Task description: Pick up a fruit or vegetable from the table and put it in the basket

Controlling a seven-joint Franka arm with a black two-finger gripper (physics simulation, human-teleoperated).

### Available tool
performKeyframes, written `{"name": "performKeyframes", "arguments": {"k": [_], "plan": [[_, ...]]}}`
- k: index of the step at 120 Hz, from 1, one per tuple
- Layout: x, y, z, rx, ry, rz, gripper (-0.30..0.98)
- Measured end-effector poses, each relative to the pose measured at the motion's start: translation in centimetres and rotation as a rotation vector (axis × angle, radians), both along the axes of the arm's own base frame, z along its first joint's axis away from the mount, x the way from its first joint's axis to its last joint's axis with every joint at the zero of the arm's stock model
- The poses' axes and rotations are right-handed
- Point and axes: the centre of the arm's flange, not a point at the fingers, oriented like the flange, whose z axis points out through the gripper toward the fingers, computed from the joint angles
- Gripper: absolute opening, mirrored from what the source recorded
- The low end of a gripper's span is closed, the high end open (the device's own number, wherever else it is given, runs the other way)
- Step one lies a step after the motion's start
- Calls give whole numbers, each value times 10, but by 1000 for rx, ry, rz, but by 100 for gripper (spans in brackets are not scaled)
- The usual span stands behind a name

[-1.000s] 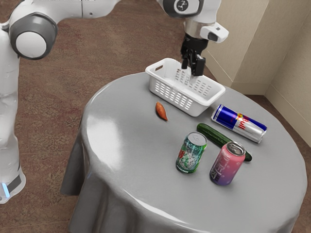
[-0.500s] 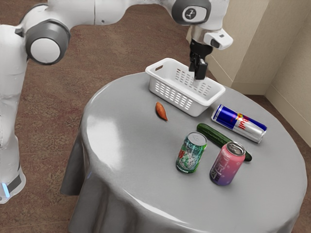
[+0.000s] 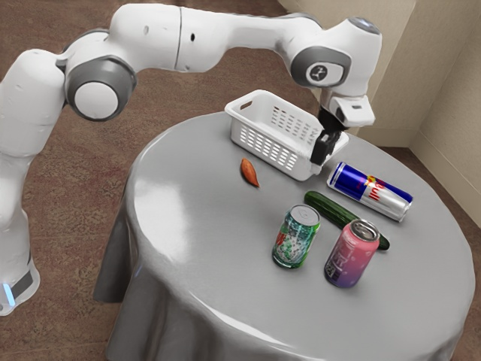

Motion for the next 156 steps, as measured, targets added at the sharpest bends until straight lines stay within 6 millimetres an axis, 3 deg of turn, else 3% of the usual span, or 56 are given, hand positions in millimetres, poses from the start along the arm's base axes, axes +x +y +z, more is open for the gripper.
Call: {"name": "performKeyframes", "arguments": {"k": [10, 23, 45, 74, 100, 156], "plan": [[12, -12, -4, -15, -24, -42, 68], [31, 0, -33, -31, -16, -49, 68], [61, 2, -56, -65, -43, -75, 69], [71, -16, -75, -88, -42, -126, 68], [80, 9, -109, -87, 0, -107, 69], [88, 10, -145, -87, 35, -129, 69]]}}
